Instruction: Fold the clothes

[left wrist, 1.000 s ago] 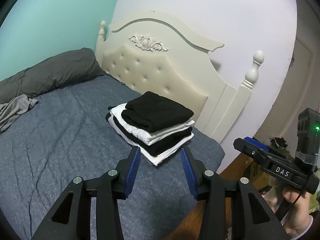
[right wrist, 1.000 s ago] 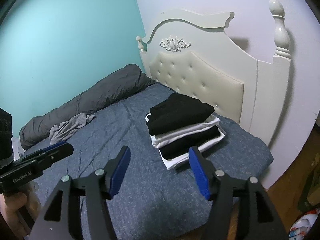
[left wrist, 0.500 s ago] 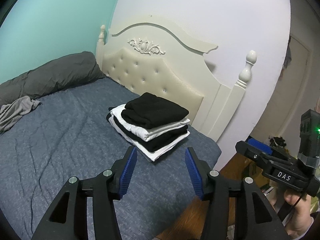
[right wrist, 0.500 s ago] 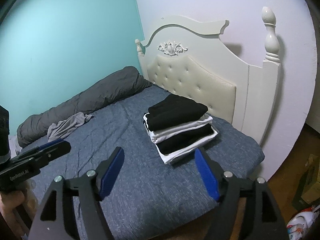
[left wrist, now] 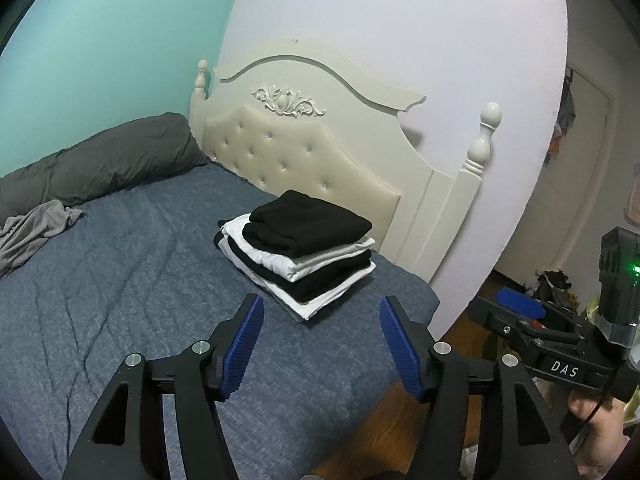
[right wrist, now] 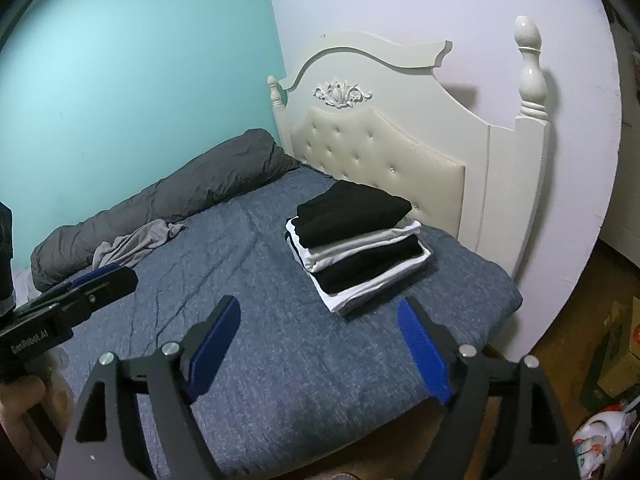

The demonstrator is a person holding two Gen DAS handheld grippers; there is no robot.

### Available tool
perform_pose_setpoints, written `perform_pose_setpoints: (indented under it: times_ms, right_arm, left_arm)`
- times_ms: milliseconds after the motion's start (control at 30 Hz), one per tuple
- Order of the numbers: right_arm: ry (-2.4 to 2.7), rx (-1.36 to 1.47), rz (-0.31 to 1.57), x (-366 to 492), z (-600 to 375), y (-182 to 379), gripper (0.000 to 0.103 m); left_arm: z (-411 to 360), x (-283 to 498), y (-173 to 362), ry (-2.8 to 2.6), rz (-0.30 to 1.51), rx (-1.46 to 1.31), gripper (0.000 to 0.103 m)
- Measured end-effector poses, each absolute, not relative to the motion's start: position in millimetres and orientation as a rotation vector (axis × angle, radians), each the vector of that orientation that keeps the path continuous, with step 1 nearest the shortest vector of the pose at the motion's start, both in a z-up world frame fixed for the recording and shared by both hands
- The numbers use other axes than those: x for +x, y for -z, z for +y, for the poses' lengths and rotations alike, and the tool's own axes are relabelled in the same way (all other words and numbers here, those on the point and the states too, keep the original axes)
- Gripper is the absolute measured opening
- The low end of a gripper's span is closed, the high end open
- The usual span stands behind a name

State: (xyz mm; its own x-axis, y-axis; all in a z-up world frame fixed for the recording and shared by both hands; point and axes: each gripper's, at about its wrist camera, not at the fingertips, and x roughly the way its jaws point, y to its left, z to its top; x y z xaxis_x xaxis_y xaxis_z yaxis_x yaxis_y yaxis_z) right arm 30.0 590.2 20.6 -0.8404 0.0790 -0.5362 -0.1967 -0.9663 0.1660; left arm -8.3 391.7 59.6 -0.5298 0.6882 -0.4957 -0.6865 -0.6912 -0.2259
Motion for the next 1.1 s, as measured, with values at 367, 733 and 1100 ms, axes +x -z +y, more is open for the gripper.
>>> perform_pose_setpoints:
  times_ms: [367,733,1100]
  right_arm:
    - [-2.836,-0.829,0.331,45.1,582.6,-8.4,0.085]
    - [-2.843,-0.818,0.313,53.5,572.7,-2.8,0.085]
    - [-2.861,-0.812,0.301,58.3,560.3,3.4,0.085]
  left_arm:
    - [381.0,6.2,-52.0,-2.239,0.033,-0.696,0.077]
    - [367.4,10.4,-40.5,-2.250,0.031,-0.710,0.085]
    - [353.0,14.6,-29.9,-2.266,0.027,-0.711,0.101]
